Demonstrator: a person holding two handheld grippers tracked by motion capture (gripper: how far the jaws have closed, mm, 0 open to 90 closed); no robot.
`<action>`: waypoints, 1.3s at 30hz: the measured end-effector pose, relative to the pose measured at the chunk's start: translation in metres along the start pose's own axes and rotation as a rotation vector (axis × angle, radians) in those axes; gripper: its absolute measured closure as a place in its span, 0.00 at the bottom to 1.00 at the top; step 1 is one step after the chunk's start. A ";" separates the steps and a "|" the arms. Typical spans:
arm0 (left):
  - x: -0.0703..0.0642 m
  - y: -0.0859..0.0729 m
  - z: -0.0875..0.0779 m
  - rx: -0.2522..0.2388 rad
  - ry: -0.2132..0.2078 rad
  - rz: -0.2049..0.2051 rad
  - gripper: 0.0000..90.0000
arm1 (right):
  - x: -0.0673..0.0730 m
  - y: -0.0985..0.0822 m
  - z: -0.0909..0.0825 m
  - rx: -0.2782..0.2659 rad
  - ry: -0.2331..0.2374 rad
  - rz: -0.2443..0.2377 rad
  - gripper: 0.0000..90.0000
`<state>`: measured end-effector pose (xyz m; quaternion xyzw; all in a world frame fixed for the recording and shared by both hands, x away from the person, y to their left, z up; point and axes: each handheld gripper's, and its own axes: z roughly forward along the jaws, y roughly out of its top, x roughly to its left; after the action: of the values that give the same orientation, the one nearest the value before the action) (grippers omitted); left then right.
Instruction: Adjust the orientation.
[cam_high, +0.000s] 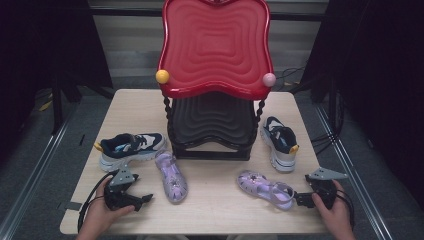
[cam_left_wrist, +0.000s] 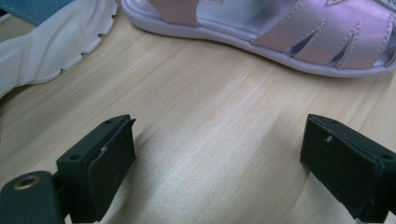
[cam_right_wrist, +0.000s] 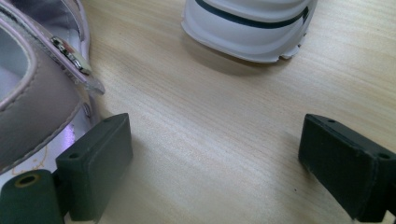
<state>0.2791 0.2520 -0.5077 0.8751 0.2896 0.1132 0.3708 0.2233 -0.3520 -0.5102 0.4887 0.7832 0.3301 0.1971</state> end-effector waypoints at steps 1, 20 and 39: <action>0.000 0.000 0.000 0.000 0.000 0.000 0.10 | 0.000 0.000 0.000 0.000 0.000 0.000 0.10; -0.007 0.009 -0.002 0.066 0.013 -0.015 0.19 | 0.000 0.000 0.000 -0.001 0.000 0.000 0.10; -0.035 0.055 -0.007 0.354 -0.109 0.014 0.98 | 0.000 0.000 0.000 0.000 0.000 0.001 0.10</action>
<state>0.2714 0.2052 -0.4627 0.9335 0.2784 0.0153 0.2252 0.2233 -0.3520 -0.5102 0.4889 0.7829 0.3305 0.1969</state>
